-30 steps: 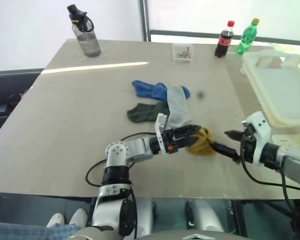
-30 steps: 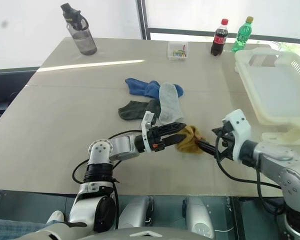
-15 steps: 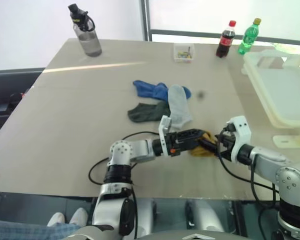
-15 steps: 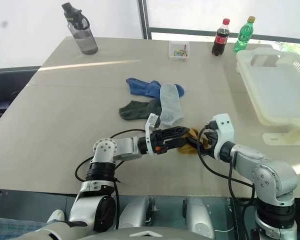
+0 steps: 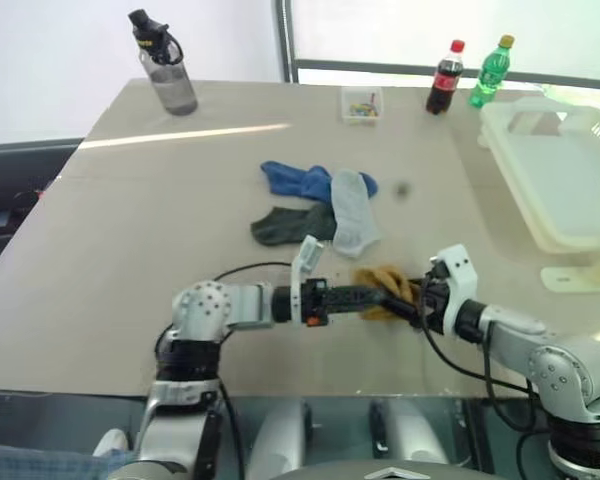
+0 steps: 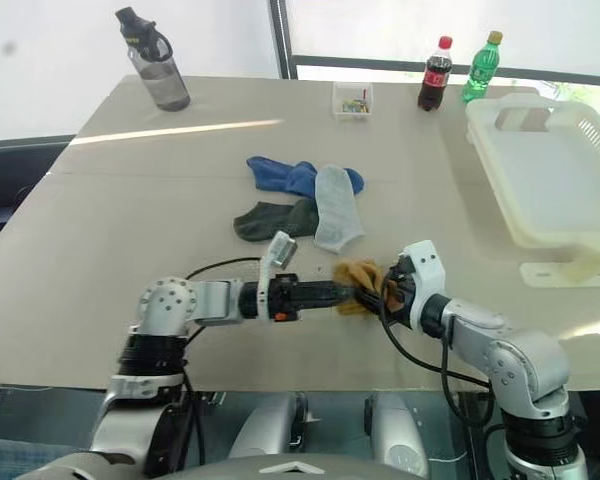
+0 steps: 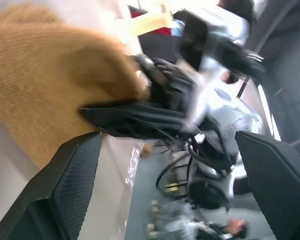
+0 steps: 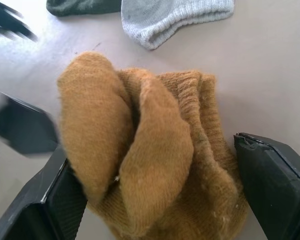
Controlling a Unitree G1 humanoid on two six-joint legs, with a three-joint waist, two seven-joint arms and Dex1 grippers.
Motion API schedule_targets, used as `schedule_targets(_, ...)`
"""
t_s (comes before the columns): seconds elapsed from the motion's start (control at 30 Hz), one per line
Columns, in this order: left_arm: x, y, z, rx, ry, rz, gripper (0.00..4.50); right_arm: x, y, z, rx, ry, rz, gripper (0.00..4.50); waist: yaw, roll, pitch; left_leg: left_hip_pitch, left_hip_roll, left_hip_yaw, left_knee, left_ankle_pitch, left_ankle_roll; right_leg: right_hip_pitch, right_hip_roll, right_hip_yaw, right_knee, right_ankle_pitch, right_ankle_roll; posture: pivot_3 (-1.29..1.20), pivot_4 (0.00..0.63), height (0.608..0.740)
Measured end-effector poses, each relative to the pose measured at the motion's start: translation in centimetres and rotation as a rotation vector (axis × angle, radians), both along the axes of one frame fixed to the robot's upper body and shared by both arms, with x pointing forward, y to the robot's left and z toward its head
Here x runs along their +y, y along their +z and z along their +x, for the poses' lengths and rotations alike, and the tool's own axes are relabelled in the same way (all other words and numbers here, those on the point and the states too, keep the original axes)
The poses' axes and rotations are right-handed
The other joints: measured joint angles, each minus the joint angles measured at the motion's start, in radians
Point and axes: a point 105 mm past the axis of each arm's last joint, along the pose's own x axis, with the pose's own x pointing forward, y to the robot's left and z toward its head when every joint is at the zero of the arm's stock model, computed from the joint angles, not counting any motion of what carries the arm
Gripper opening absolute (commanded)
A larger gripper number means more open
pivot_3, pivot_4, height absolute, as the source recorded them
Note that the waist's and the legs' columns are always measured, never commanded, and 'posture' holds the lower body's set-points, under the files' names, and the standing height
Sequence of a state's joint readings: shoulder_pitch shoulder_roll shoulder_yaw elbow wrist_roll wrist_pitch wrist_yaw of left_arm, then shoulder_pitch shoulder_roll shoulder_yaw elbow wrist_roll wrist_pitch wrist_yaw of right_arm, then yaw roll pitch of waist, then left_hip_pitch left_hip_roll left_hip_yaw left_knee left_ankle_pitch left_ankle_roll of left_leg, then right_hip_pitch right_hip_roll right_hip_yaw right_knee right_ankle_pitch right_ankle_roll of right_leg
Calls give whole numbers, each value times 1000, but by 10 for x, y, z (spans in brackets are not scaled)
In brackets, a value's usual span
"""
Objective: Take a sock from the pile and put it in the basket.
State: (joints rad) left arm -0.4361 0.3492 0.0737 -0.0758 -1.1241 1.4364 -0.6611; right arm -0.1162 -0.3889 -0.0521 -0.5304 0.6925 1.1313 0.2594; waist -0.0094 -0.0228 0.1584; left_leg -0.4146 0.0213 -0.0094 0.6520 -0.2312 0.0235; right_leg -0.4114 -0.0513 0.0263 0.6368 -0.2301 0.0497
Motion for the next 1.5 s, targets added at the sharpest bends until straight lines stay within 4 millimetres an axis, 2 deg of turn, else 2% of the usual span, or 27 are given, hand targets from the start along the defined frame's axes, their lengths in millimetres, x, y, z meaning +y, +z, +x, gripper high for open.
schedule_targets(0.1,1,-1,-3,-33,-12,25,4500,-1,-1,2,-3,-11,3,4460,0,0,0,0,-1,0,2,0,0,0,-3,1,0,-2,3,0,150,740)
schedule_targets(0.33,0,-5,0,-106,-5,70,4500,1,-1,4,-13,0,-12,4460,-2,-2,-1,0,0,-1,2,0,0,0,-2,1,0,0,1,0,150,740)
schedule_targets(0.37,2,-3,1,-132,1,79,4500,2,-1,4,-13,1,-13,3951,-2,-2,-1,0,0,0,2,0,0,0,-2,1,0,0,0,0,150,740)
schedule_targets(0.4,5,-1,3,-174,10,94,4500,1,-3,4,-9,-5,-18,3756,-2,-2,-1,0,1,0,2,0,0,0,-2,1,0,0,0,0,150,740)
schedule_targets(0.57,21,-4,18,-405,52,263,4500,-8,-8,6,-1,-13,-85,1512,0,-1,-1,0,0,0,0,0,0,0,-2,1,-2,0,0,0,150,740)
schedule_targets(0.7,34,-5,25,-578,28,409,4500,-5,-8,7,-16,23,-116,199,-2,-1,-1,-1,0,1,-4,0,0,0,-2,1,-5,0,0,0,150,740)
schedule_targets(0.73,37,-5,27,-605,25,433,4500,-5,-8,7,-20,30,-123,34,-2,-2,-1,-1,1,1,-4,0,0,0,-2,1,-6,0,0,0,150,740)
schedule_targets(1.0,41,2,30,-717,7,454,4500,-3,-5,12,-43,41,-117,34,-5,-2,-1,0,2,0,-3,0,0,0,-1,1,-5,-2,4,0,150,740)
schedule_targets(1.23,47,25,38,-810,31,454,4500,4,6,20,-61,38,-97,34,-7,0,2,-1,2,1,-3,0,0,-2,3,1,-3,-2,3,0,150,740)
schedule_targets(1.3,48,32,40,-835,34,451,4500,4,15,24,-74,44,-106,34,-6,3,8,-2,1,1,-3,0,0,-3,3,2,-3,0,1,0,150,740)
schedule_targets(1.5,50,48,46,-907,52,459,4500,-17,52,38,-165,11,-163,34,-1,3,18,-10,0,3,-3,0,0,-8,3,0,-4,3,4,0,150,740)
